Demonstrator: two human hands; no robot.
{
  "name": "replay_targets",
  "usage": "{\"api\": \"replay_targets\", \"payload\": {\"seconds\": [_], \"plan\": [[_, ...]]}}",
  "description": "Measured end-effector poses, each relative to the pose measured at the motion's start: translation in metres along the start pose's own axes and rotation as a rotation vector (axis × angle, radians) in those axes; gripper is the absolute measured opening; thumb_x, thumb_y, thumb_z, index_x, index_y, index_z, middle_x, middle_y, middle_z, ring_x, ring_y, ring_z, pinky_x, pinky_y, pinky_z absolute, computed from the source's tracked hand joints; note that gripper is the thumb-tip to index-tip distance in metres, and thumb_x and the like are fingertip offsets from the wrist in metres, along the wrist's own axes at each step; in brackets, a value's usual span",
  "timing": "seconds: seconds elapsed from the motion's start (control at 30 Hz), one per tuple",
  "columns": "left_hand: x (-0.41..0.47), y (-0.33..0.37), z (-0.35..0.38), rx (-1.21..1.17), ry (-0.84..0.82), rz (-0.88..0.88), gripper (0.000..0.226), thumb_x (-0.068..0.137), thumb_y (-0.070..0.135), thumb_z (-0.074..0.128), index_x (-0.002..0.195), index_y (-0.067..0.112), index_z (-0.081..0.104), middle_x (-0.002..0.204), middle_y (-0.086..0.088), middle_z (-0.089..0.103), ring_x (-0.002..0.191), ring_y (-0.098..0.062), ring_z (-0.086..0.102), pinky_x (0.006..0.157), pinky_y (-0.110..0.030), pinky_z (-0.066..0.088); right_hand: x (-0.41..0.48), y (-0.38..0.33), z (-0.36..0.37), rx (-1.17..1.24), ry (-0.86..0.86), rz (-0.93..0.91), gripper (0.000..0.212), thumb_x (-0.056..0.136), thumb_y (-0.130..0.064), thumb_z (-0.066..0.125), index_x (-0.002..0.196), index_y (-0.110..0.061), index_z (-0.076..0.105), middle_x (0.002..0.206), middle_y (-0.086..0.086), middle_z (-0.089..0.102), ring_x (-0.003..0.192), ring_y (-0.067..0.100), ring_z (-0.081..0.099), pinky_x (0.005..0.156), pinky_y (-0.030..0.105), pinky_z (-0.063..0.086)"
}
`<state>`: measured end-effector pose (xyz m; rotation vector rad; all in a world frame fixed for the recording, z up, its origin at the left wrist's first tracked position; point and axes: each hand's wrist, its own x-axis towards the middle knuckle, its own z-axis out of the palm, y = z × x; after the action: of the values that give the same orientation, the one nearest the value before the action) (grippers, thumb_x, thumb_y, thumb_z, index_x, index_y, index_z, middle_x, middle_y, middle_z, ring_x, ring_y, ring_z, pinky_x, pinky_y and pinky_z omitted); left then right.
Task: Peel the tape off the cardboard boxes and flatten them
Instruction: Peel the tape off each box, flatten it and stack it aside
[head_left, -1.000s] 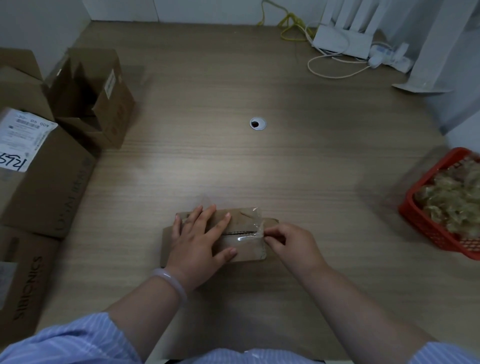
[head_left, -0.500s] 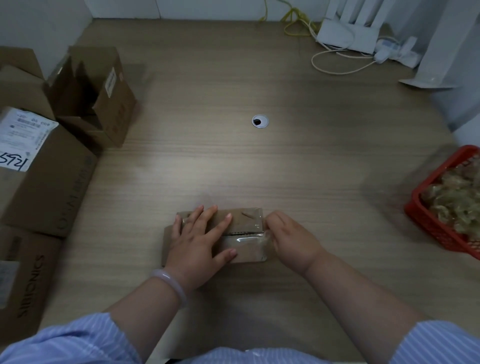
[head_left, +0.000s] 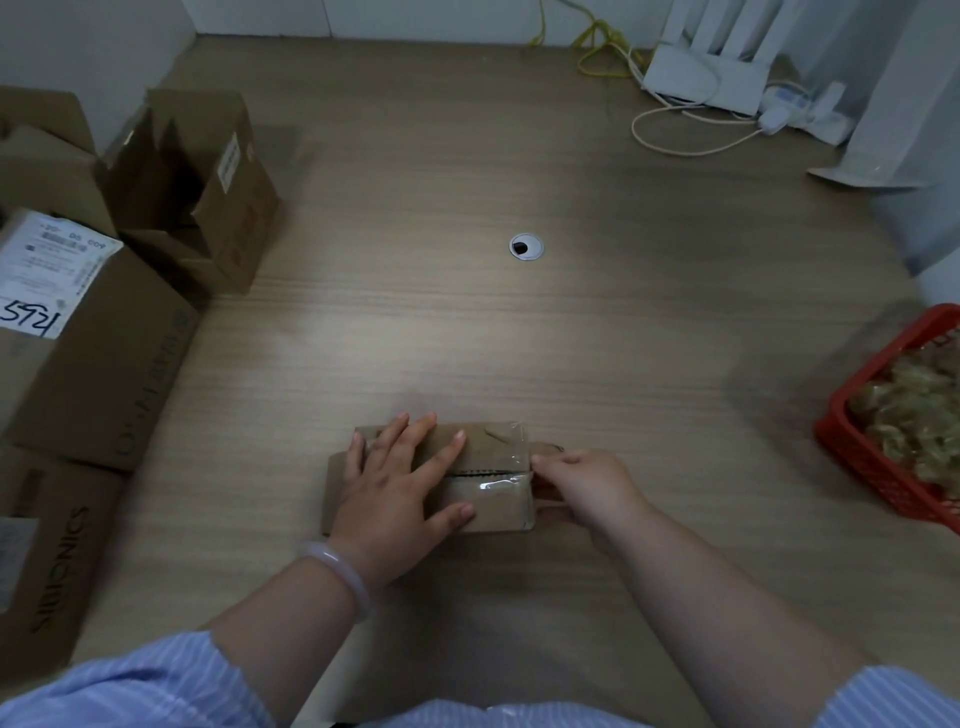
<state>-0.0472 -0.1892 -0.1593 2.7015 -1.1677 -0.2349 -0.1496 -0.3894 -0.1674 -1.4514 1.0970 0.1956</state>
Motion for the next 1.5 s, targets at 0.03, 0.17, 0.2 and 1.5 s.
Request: {"api": "replay_targets", "payload": {"seconds": [0.03, 0.17, 0.2, 1.5], "plan": [[0.000, 0.000, 0.000, 0.003, 0.002, 0.002, 0.072, 0.073, 0.076, 0.037, 0.139, 0.048, 0.035, 0.152, 0.004, 0.034, 0.143, -0.020, 0.021, 0.112, -0.044, 0.001, -0.002, -0.005, 0.001, 0.017, -0.002, 0.027, 0.041, 0.054, -0.043, 0.071, 0.067, -0.004, 0.069, 0.081, 0.018, 0.072, 0.082, 0.033, 0.070, 0.077, 0.054, 0.056], [0.000, -0.001, 0.000, 0.012, -0.001, 0.002, 0.072, 0.074, 0.077, 0.036, 0.140, 0.048, 0.034, 0.151, 0.004, 0.034, 0.143, -0.020, 0.021, 0.112, -0.044, 0.003, -0.003, -0.018, 0.003, 0.113, -0.006, 0.073, 0.014, 0.077, -0.008, 0.068, 0.066, -0.010, 0.059, 0.079, 0.024, 0.066, 0.072, 0.032, 0.067, 0.066, 0.041, 0.052], [0.000, 0.000, 0.001, 0.009, -0.001, 0.001, 0.072, 0.073, 0.077, 0.036, 0.140, 0.048, 0.034, 0.152, 0.005, 0.033, 0.143, -0.020, 0.020, 0.112, -0.044, 0.003, -0.001, -0.016, 0.004, 0.111, -0.018, 0.074, 0.016, 0.078, -0.007, 0.066, 0.066, -0.012, 0.058, 0.076, 0.020, 0.063, 0.068, 0.028, 0.064, 0.065, 0.040, 0.052], [0.001, 0.003, -0.004, 0.001, -0.019, -0.035, 0.077, 0.069, 0.080, 0.029, 0.141, 0.052, 0.027, 0.156, 0.009, 0.021, 0.146, -0.016, 0.008, 0.114, -0.044, -0.006, -0.025, -0.024, 0.008, -0.393, 0.244, -0.648, 0.009, 0.087, -0.013, 0.064, 0.081, -0.019, 0.062, 0.082, -0.004, 0.058, 0.076, 0.009, 0.050, 0.069, 0.015, 0.033]]}}
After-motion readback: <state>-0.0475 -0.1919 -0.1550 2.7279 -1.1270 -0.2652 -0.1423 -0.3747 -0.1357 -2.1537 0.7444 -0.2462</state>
